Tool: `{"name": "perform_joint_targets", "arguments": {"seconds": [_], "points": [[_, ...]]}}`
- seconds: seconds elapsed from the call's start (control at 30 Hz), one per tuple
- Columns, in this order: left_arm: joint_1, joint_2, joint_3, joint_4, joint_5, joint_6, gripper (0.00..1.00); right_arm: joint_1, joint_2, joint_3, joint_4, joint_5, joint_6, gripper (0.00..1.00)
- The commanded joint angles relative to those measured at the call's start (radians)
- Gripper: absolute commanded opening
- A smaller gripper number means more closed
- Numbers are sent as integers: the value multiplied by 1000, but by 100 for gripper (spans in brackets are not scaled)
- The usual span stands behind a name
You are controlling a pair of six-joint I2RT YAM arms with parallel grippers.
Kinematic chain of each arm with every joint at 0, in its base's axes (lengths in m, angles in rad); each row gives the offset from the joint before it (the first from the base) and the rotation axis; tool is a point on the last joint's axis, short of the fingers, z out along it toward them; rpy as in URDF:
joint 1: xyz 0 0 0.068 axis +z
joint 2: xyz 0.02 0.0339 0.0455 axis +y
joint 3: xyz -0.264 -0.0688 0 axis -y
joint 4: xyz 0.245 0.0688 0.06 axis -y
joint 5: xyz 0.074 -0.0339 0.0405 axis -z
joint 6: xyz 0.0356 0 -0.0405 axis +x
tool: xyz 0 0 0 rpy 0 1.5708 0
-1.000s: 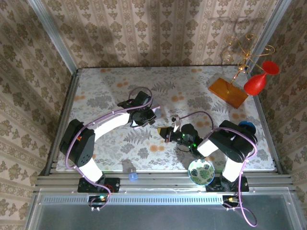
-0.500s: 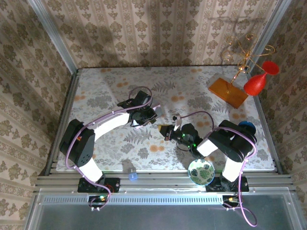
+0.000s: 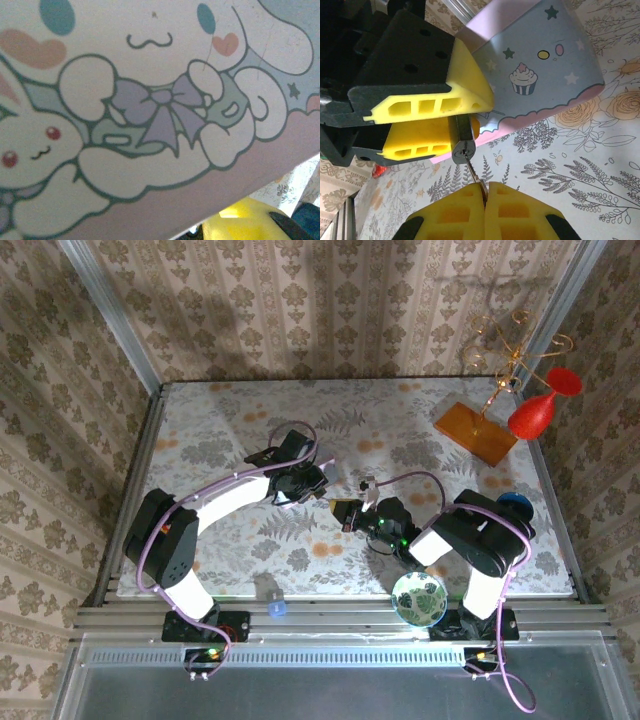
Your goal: Unlock a padlock with a key
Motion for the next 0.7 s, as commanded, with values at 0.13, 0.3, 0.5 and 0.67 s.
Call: {"name": "perform_joint_targets", "arguments": {"seconds": [0.13,0.3,0.5,0.67], "points": [[6,-21,-4,35,24,-20,0,-3,8,20,46,66,20,0],[8,-21,-9,43,26,-27,0,-4,2,20,47,57,10,0],[7,-17,-7,51,28,-36,0,1,-9,15,49,52,-1,0],[7,-12,-10,60,34,-45,0,3,-26,8,49,51,-9,0]]}}
